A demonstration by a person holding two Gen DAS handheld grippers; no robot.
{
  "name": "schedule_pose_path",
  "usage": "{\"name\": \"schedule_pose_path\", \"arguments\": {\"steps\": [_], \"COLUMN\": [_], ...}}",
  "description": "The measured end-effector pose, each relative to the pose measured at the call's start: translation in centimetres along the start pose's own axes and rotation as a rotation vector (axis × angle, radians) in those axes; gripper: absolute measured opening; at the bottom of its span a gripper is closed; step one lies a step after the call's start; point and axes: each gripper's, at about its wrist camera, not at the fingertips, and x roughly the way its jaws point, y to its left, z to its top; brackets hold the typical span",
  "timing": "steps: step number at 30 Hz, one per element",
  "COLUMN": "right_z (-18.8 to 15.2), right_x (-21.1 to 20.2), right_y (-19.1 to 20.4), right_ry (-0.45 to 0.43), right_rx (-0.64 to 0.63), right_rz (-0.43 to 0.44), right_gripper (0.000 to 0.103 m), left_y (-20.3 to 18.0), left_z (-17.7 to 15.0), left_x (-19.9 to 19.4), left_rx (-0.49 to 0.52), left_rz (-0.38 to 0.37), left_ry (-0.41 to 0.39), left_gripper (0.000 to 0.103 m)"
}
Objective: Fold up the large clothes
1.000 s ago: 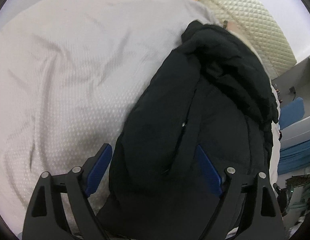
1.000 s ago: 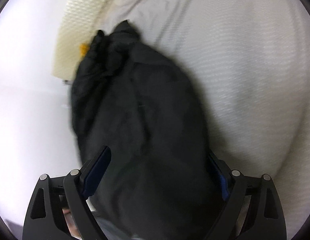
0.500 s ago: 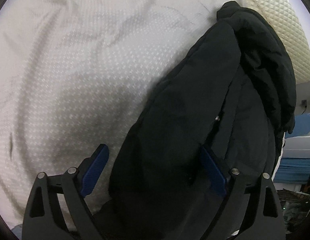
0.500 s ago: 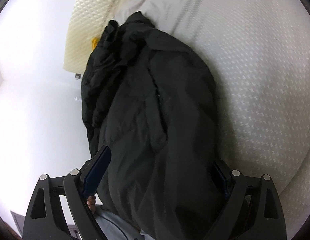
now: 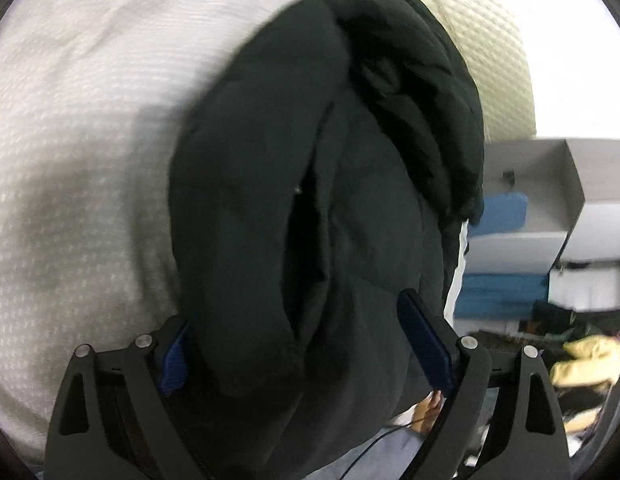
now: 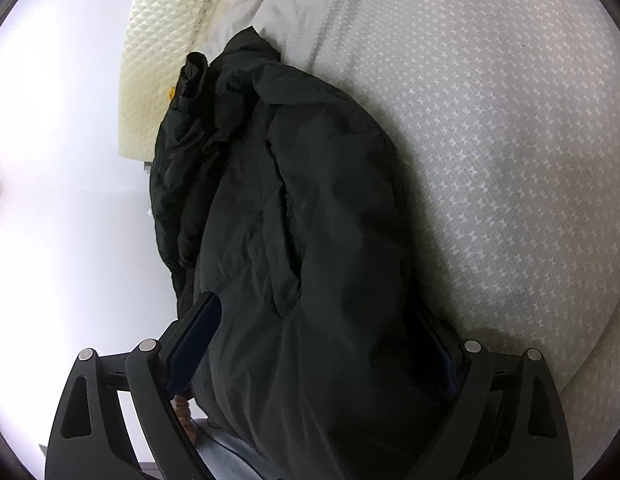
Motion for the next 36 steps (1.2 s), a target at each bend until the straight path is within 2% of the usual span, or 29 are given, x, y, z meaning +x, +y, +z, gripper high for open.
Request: {"name": "schedule_pose_path", "arguments": {"steps": [1, 4, 7, 10, 14, 17, 20, 24, 28, 33, 34, 35, 36], "right_z": [0.0, 0.0, 0.0, -0.2, -0.5, -0.8, -1.0, -0.8, -0.8, -2.0, -2.3, -2.6, -2.8], "right_x": [0.1, 0.3, 0.7, 0.8, 0.8, 0.6, 0.9, 1.9, 2.1, 1.7, 1.7, 1.7, 1.7], "right_y": [0.0, 0.1, 0.6, 1.4, 2.8, 4.1, 4.7, 2.2, 2.4, 5.5, 6.0, 6.4, 6.7], "right_ry": [0.001, 0.007, 0.028, 0.043, 0.046, 0.057, 0.061, 0.069, 0.077, 0.069, 0.059, 0.047, 0.035], "right_rx": [-0.001, -0.008, -0.022, -0.051, -0.097, -0.156, -0.190, -0.089, -0.101, -0.245, -0.269, -0.287, -0.300], "right_rz": [-0.004, -0.014, 0.006, 0.051, 0.128, 0.180, 0.153, 0.046, 0.037, 0.124, 0.133, 0.134, 0.130], "right_gripper": [0.091, 0.091, 0.094, 0.094, 0.094, 0.094, 0.094, 0.093, 0.090, 0.074, 0.066, 0.054, 0.047], "left_y": [-0.1, 0.6, 0.7, -0.2, -0.7, -0.9, -1.1, -1.3, -1.5, -2.3, -2.4, -2.7, -2.7], "left_z": [0.1, 0.5, 0.6, 0.1, -0.1, -0.1, -0.1, -0.1, -0.1, -0.3, -0.3, -0.3, -0.4], "left_x": [0.2, 1.4, 1.6, 1.7, 1.9, 2.6, 3.1, 3.6, 3.4, 3.2, 3.1, 3.0, 2.9], "left_rx": [0.011, -0.015, -0.021, 0.021, 0.048, 0.047, 0.048, 0.052, 0.074, 0.119, 0.127, 0.136, 0.141], "left_rz": [0.035, 0.066, 0.036, -0.025, -0.049, -0.040, -0.019, -0.008, -0.018, -0.038, -0.039, -0.045, -0.049], "left_ry": [0.004, 0.041, 0.052, 0.061, 0.074, 0.082, 0.091, 0.099, 0.102, 0.097, 0.094, 0.087, 0.082], "left_gripper": [0.090, 0.090, 0.090, 0.089, 0.084, 0.078, 0.072, 0.066, 0.059, 0.049, 0.047, 0.043, 0.040]}}
